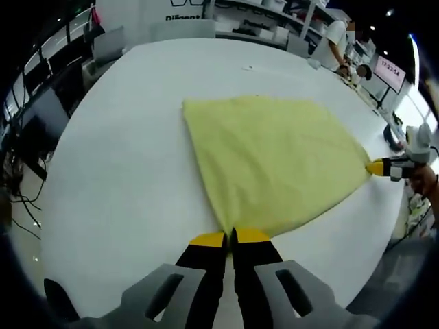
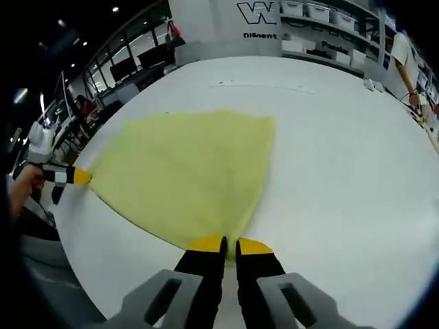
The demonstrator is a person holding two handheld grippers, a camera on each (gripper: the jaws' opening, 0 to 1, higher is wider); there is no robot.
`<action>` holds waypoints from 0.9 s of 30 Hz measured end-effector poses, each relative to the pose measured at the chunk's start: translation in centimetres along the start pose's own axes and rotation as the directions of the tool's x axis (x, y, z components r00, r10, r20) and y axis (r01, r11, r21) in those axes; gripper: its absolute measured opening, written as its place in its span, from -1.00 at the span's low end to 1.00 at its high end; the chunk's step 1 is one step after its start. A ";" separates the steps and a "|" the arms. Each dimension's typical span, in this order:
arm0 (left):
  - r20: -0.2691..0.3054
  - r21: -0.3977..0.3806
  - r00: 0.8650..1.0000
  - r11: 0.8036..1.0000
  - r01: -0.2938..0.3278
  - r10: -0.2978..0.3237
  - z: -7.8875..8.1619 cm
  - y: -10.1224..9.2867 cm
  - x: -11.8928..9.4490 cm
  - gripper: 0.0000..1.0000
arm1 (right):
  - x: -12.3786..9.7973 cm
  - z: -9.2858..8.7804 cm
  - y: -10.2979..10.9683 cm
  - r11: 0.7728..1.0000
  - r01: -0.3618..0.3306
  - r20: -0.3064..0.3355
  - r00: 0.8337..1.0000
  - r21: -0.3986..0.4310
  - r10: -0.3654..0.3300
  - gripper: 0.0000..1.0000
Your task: Fold the garment on the visible template until the final outline fits inside the template.
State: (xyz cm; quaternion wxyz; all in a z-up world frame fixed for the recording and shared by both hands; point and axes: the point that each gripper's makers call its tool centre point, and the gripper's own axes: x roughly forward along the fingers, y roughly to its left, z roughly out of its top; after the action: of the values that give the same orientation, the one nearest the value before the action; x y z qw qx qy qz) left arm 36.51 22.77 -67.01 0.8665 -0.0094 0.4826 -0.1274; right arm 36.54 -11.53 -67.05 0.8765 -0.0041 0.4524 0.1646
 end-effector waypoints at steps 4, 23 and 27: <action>0.008 -0.019 1.000 1.000 0.008 -0.008 -0.6 -0.1 -0.3 -0.90 | -0.3 -0.5 0.2 1.000 -0.001 0.001 1.000 0.003 0.001 -1.00; 0.033 -0.080 0.999 0.997 0.004 -0.001 -2.2 -0.2 -0.9 -0.90 | -0.7 -1.6 0.6 0.996 0.010 0.018 1.000 0.086 -0.012 -1.00; 0.030 -0.082 1.000 0.997 0.002 0.000 -2.2 -0.3 -0.8 -0.89 | -0.7 -1.6 0.6 0.999 0.014 0.018 1.000 0.051 -0.015 -1.00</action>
State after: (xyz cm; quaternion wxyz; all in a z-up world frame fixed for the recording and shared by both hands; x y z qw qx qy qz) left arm 34.20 22.94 -67.47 0.8725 -0.0470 0.4742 -0.1078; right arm 34.71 -11.36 -67.38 0.8815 0.0163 0.4485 0.1468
